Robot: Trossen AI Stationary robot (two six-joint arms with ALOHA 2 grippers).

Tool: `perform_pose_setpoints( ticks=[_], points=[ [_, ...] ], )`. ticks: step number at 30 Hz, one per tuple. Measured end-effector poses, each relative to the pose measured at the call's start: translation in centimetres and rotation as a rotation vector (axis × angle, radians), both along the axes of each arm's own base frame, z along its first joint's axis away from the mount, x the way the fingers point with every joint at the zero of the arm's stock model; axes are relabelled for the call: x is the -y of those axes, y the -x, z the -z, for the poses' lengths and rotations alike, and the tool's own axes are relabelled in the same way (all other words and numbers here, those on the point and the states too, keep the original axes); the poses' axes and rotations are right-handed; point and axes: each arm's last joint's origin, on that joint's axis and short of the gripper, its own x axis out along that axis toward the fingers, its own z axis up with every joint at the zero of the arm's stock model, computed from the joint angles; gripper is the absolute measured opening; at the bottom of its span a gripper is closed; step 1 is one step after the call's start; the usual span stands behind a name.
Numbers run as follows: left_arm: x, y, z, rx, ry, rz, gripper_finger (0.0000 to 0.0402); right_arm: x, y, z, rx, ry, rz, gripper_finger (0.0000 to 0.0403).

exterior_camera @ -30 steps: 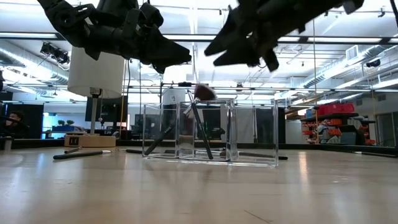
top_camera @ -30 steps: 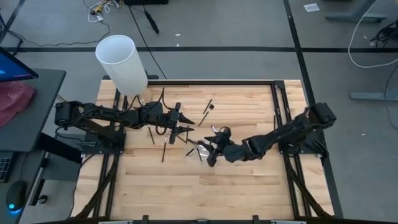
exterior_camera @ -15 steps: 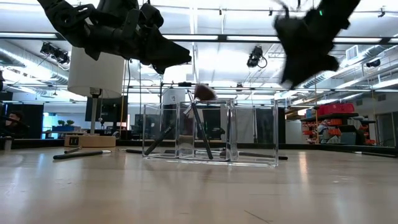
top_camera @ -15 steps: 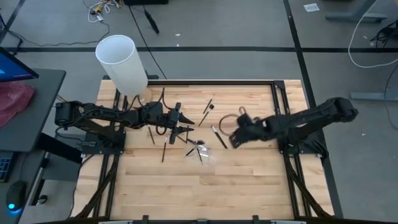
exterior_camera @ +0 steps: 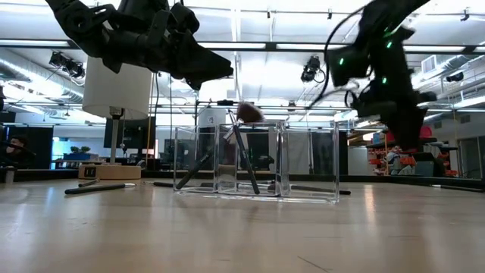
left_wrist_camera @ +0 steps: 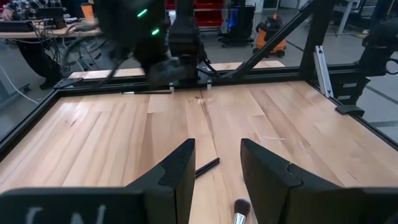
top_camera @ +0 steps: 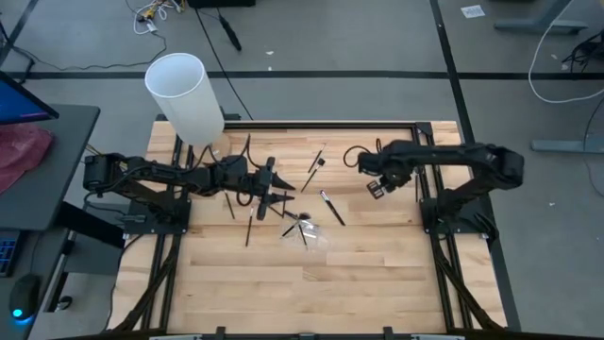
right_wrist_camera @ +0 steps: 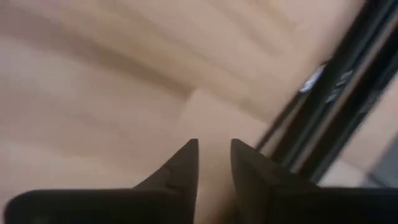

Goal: Put items in baskets/containers
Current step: Put the black eyeshadow brush into the transparent organizer

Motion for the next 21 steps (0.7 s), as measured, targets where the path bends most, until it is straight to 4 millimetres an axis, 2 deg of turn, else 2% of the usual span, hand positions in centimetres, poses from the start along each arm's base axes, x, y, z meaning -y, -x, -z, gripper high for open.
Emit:
perform_pose_setpoints(
  ticks=[3, 7, 12, 21],
  points=[
    [0.3, 0.0, 0.0, 0.0, 0.0, 0.012, 0.0131, 1.6, -0.1, 1.5, -0.088, -0.047, -0.022, 0.0055],
    [0.7, -0.1, 0.0, 0.0, -0.001, 0.027, 0.0131, 2.7, -0.2, 3.5, -0.2, -0.106, -0.065, 0.0007],
    [0.9, -0.1, 0.0, 0.0, -0.002, 0.031, 0.0131, 2.9, 0.3, 5.2, -0.321, -0.162, -0.083, 0.0006],
    [0.9, -0.1, 0.0, -0.001, -0.004, 0.031, 0.0131, 2.1, 4.0, 8.4, -0.429, -0.184, -0.052, 0.0002]
  ],
)
